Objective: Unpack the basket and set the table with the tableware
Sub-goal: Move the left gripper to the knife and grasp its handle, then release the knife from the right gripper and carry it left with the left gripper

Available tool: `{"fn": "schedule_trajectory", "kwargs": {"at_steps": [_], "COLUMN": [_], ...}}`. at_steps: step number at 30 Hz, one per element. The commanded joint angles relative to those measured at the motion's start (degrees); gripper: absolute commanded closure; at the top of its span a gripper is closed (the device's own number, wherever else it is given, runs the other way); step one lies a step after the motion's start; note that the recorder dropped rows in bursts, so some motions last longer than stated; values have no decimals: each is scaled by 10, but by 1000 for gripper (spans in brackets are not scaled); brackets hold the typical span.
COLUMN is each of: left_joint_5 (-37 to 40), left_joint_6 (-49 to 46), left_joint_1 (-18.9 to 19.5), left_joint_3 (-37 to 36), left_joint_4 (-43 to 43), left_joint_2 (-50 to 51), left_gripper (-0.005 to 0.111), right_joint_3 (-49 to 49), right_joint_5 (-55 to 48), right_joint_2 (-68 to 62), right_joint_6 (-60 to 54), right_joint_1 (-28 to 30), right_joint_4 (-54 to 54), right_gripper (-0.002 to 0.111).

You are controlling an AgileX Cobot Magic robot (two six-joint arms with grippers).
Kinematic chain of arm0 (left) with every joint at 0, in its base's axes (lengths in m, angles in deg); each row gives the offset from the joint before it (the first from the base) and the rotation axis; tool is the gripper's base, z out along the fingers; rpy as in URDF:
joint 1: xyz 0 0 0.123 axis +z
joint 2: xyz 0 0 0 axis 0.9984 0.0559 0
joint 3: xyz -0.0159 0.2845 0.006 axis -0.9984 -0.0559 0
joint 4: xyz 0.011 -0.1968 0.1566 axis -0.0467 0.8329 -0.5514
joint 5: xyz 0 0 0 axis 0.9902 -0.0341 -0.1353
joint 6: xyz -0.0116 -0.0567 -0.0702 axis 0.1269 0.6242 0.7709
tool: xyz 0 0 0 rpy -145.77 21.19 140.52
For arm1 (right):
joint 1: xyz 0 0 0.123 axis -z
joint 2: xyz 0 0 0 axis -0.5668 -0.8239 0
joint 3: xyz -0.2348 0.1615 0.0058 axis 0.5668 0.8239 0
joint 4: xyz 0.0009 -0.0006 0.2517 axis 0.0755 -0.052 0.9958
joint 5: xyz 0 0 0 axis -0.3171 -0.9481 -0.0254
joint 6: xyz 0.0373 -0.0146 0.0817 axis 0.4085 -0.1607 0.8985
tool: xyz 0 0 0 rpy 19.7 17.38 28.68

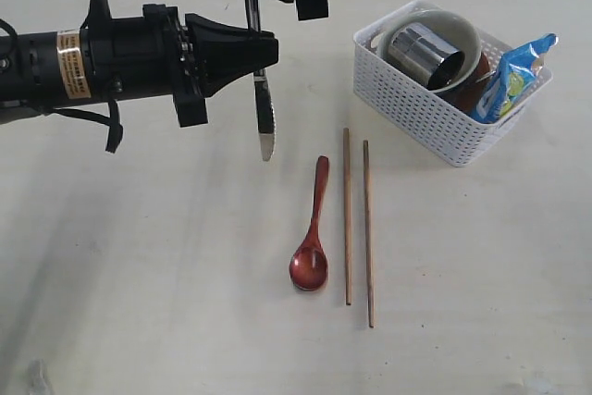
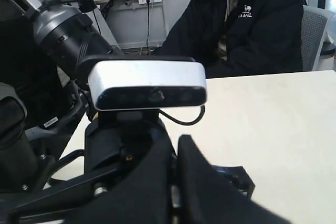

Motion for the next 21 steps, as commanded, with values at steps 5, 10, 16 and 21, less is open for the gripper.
{"fn": "schedule_trajectory", "kwargs": {"at_steps": [5, 10, 16, 21], "left_joint_5": [-6, 2, 27, 100], "left_joint_6": [19, 29, 36, 71], "left_joint_1": [-3, -2, -2, -2], "left_joint_3": [3, 3, 3, 3], "left_joint_4": [-2, -5, -5, -5], "left_joint_2": [0, 0, 0, -5], "left_gripper": [107, 107, 107, 107], "right_joint_3": [1, 1, 1, 1], "right_joint_5": [-1, -1, -1, -1], "right_joint_2": [6, 6, 6, 30], "right_joint_6": [27, 31, 33, 103], "right_joint_1": [0, 0, 2, 60], "right_joint_4": [26, 30, 34, 33], "right_gripper": [108, 76, 54, 54]}}
